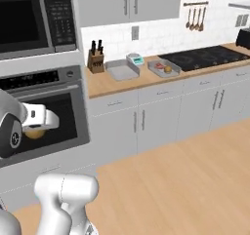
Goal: Place one potato and one steak in each tupperware on the nearby counter, to pack two identical lunches.
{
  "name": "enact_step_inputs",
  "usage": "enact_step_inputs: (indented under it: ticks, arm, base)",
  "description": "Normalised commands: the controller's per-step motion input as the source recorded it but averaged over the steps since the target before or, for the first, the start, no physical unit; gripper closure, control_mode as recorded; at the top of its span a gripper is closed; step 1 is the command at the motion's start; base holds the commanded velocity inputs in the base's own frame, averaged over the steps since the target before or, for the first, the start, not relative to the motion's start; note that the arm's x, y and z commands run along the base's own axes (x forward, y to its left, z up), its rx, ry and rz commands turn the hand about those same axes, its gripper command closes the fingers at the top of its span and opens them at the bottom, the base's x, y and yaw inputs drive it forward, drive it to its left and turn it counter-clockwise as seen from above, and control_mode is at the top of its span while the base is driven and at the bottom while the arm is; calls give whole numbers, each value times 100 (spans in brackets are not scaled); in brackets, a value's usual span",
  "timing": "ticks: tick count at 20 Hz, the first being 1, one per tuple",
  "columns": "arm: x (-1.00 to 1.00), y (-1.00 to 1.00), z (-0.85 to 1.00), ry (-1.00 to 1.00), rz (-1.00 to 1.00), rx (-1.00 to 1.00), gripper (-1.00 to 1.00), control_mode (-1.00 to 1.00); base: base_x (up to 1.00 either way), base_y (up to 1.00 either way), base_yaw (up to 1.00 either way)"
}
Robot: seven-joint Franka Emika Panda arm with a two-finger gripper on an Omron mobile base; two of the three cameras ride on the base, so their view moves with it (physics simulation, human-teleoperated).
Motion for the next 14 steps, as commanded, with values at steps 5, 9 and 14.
enact_step_inputs:
  ticks: [5, 9, 14]
  arm:
    - [0, 0, 0, 0, 0, 0, 100, 100]
    - [0, 0, 0, 0, 0, 0, 100, 100]
    - [0, 0, 0, 0, 0, 0, 100, 100]
  base:
    - [100, -45, -15]
    - [100, -44, -7]
    - [100, -56, 1]
